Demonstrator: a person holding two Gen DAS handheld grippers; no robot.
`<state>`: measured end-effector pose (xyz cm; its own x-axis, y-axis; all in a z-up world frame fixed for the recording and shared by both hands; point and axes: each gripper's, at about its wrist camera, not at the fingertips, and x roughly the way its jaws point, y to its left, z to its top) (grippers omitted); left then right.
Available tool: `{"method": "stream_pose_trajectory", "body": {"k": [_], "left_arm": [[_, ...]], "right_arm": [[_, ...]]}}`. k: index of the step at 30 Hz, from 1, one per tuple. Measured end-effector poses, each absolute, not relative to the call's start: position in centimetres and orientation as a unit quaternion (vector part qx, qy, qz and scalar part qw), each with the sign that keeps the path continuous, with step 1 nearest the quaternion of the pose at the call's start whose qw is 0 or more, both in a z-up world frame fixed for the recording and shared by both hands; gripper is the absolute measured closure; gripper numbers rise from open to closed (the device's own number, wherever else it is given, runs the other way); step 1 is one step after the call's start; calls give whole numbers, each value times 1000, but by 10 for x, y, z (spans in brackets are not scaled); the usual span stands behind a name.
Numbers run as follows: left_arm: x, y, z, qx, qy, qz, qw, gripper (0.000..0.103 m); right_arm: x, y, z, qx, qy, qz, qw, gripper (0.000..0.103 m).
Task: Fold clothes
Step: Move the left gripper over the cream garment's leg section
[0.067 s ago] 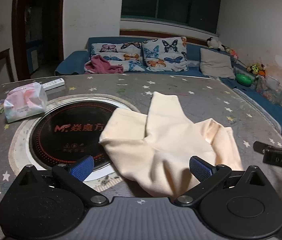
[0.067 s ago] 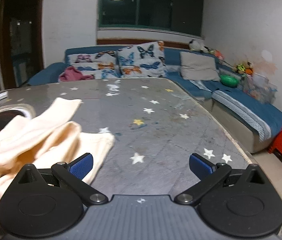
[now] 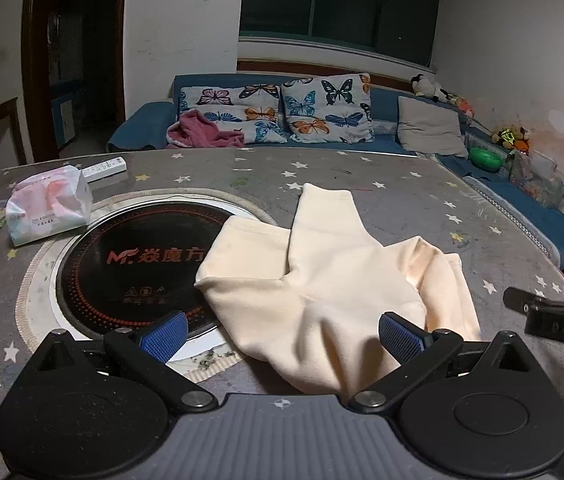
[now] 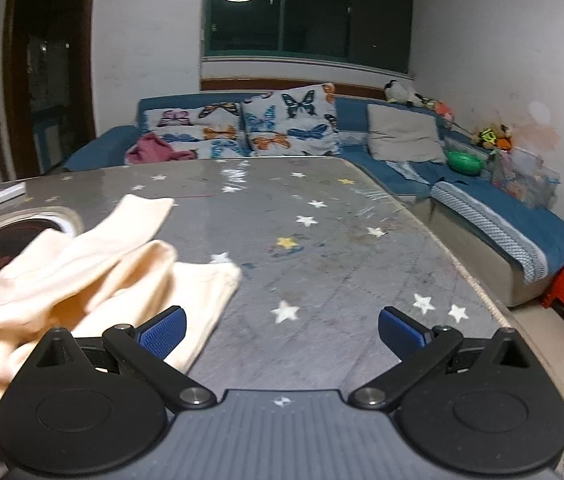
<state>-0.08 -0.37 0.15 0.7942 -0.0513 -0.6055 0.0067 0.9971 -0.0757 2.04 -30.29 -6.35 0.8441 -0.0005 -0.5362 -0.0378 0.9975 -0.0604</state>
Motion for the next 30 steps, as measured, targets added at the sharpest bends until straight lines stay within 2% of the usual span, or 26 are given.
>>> {"method": "stream_pose_trajectory", "body": {"k": [15,24,30], "left_arm": [[1,-31,12,-8,315,-51,948,1],[20,-52,15,22,320,-99,942,12],[40,-68,10,52,331,-118,935,13]], "right_arm": [[-18,-267,-56,-37,296,61,953,0],[-14,-273,-59,-24,310,73,948,1],[-10,-276,-60,-24,312,73,947,1]]}}
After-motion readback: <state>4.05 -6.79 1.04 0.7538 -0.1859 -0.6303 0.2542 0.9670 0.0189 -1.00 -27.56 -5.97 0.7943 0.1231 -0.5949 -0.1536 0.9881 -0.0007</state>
